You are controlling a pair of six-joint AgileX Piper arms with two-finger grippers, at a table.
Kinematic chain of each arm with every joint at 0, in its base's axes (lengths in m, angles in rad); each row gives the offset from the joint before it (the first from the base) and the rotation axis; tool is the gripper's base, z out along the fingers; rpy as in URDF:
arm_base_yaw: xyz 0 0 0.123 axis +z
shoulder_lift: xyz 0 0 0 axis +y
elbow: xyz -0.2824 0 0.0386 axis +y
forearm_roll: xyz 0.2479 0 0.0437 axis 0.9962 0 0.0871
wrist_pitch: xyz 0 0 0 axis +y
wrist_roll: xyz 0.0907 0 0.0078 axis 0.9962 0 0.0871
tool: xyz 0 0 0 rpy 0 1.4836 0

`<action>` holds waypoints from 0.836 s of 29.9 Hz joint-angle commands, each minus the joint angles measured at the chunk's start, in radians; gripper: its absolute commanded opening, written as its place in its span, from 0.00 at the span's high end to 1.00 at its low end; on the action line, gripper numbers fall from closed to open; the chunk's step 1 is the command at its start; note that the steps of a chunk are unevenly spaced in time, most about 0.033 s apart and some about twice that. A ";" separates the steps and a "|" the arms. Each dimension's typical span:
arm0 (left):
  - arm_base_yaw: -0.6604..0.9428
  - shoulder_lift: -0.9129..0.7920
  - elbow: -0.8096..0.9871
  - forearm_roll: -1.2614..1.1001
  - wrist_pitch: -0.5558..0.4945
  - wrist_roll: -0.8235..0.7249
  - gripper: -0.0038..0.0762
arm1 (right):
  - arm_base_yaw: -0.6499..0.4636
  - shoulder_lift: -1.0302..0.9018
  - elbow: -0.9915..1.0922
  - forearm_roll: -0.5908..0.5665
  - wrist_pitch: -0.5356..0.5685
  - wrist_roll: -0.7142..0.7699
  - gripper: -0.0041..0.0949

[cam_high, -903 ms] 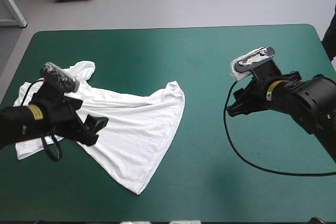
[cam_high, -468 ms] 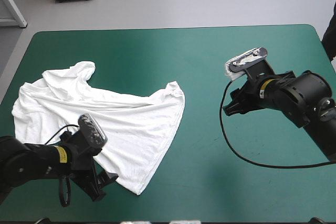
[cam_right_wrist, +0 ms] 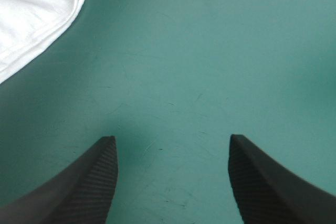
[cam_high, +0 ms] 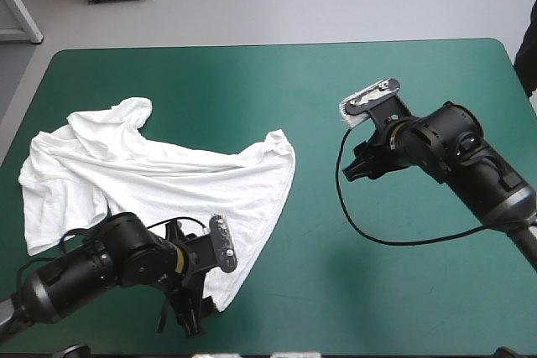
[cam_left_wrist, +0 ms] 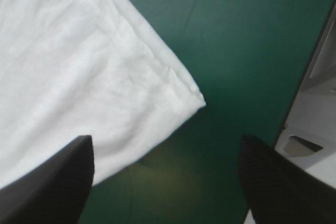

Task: Fold the cloth

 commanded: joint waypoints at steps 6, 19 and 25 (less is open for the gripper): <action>-0.100 0.136 0.027 0.040 -0.134 -0.055 0.27 | 0.002 0.001 -0.033 -0.072 -0.071 0.000 0.38; -0.100 0.197 0.197 0.053 -0.352 -0.081 0.29 | 0.000 0.005 -0.033 -0.072 -0.086 0.002 0.38; -0.095 0.253 0.254 0.062 -0.419 -0.152 0.69 | 0.000 0.026 -0.039 -0.069 -0.111 0.009 0.38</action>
